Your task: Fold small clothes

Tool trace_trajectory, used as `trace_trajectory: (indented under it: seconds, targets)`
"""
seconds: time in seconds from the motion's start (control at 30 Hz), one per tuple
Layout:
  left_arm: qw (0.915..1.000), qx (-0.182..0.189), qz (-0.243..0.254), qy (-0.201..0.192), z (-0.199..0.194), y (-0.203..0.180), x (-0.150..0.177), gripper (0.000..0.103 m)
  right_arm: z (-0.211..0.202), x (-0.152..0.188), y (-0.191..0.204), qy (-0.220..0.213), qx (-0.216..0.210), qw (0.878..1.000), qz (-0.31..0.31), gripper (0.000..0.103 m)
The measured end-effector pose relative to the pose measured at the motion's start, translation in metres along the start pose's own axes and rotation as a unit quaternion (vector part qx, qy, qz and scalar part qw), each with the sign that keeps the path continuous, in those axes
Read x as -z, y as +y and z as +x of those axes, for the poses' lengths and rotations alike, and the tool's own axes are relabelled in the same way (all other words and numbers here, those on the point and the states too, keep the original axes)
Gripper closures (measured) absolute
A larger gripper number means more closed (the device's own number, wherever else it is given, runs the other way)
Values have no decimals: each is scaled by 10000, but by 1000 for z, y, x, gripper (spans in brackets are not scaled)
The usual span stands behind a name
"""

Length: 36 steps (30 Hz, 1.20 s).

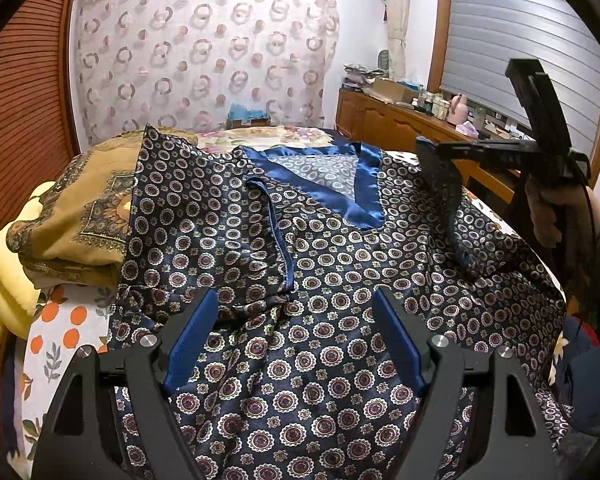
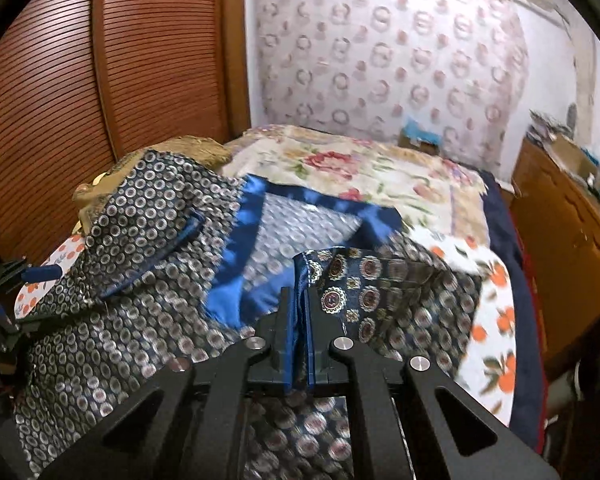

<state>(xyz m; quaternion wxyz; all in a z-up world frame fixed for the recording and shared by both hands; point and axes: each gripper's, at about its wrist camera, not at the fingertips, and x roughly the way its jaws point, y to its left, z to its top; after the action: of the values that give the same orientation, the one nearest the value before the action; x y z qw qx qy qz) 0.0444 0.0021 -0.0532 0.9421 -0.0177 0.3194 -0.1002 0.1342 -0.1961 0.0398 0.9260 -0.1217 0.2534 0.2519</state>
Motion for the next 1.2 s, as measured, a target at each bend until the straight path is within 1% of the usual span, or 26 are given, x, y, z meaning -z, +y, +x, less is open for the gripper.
trace_trajectory:
  seconds: [0.03, 0.07, 0.1, 0.13, 0.17, 0.27, 0.33, 0.37, 0.57, 0.7, 0.93, 1.03, 1.2]
  targets:
    - [10000, -8, -10, -6, 0, 1, 0, 23, 1, -1, 1, -8, 40, 10000, -1, 94]
    - [10000, -15, -20, -16, -1, 2, 0, 23, 1, -3, 0, -28, 80, 10000, 24, 85]
    - [10000, -19, -29, -28, -2, 3, 0, 23, 2, -1, -4, -50, 79, 9999, 68, 80]
    - [10000, -25, -39, -33, -3, 4, 0, 23, 1, -1, -8, -80, 73, 9999, 134, 70]
    - [10000, -29, -51, -40, -3, 5, 0, 23, 1, 0, -9, -90, 78, 9998, 171, 63]
    - [9999, -51, -78, -50, -3, 9, 1, 23, 2, 5, -16, -42, 249, 9995, 213, 51]
    - [9999, -63, -100, -55, -3, 12, 0, 23, -2, 14, -17, 29, 335, 9991, 240, 47]
    - [9999, -69, -103, -56, -3, 12, -1, 23, 2, 15, -17, 78, 374, 9989, 256, 45]
    - [9999, -126, -73, -63, 2, 21, -10, 23, 28, 32, -36, 508, 679, 9953, 472, 45]
    - [9996, -261, -5, -93, 7, 32, -26, 23, 45, 28, -54, 694, 780, 9924, 656, 45]
    - [9990, -450, 27, -28, 29, 58, -54, 23, 66, 25, -79, 787, 874, 9898, 806, 45]
    - [9985, -554, -21, -11, 37, 68, -63, 23, 73, 24, -91, 801, 938, 9884, 888, 45]
    - [9980, -611, -127, 80, 50, 82, -75, 23, 88, 17, -109, 834, 970, 9874, 931, 45]
